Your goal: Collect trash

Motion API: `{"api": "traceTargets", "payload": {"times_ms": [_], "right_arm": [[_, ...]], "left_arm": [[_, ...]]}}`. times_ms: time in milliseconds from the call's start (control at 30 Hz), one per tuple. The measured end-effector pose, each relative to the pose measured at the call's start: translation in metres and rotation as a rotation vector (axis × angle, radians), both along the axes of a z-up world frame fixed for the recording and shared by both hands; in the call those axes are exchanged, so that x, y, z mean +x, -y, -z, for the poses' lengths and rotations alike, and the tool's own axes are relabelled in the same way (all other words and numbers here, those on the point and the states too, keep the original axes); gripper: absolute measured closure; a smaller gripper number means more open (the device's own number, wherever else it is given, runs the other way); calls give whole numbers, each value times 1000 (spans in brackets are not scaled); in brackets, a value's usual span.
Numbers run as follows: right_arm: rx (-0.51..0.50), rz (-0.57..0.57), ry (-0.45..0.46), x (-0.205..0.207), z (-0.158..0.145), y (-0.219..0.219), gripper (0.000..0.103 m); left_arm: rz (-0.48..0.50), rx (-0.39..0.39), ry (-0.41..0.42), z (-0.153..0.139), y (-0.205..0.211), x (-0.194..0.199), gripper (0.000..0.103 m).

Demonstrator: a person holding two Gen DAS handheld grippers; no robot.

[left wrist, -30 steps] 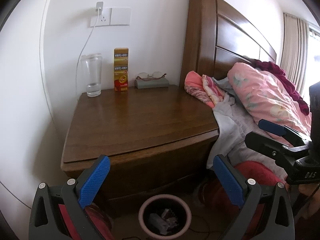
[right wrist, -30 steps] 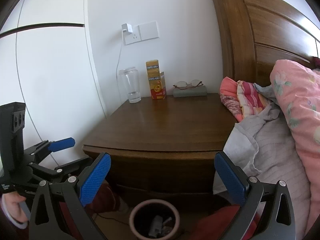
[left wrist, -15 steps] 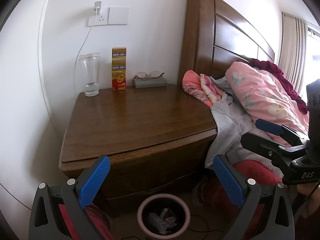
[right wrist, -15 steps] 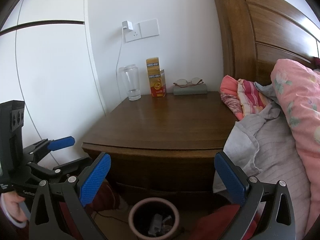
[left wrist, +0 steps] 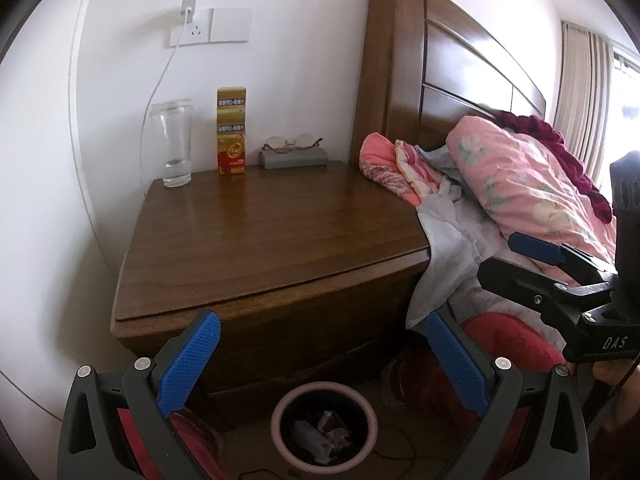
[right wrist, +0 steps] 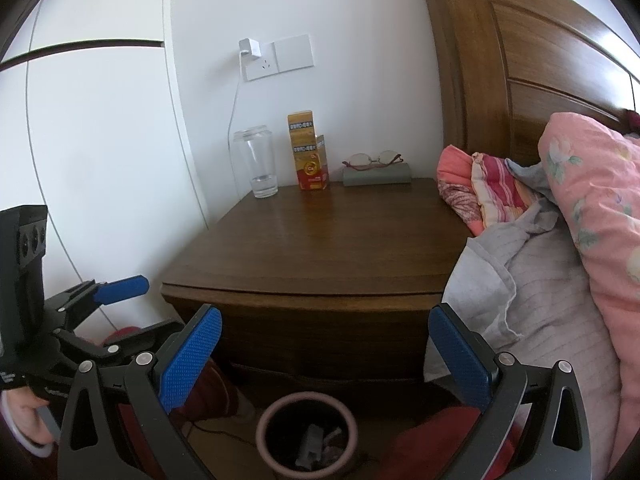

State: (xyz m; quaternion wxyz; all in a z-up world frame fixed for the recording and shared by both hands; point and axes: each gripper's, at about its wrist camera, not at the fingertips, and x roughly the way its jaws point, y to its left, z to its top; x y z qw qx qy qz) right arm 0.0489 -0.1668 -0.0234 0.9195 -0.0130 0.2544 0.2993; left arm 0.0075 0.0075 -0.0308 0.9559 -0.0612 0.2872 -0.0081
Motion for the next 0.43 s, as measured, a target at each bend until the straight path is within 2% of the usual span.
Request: {"api": "traceTargets", "payload": {"times_ms": [433], "right_arm": [[-14,3,-22,1,3,0,0]], "left_arm": [[28,-23,-48,8,-4,3,0]]}}
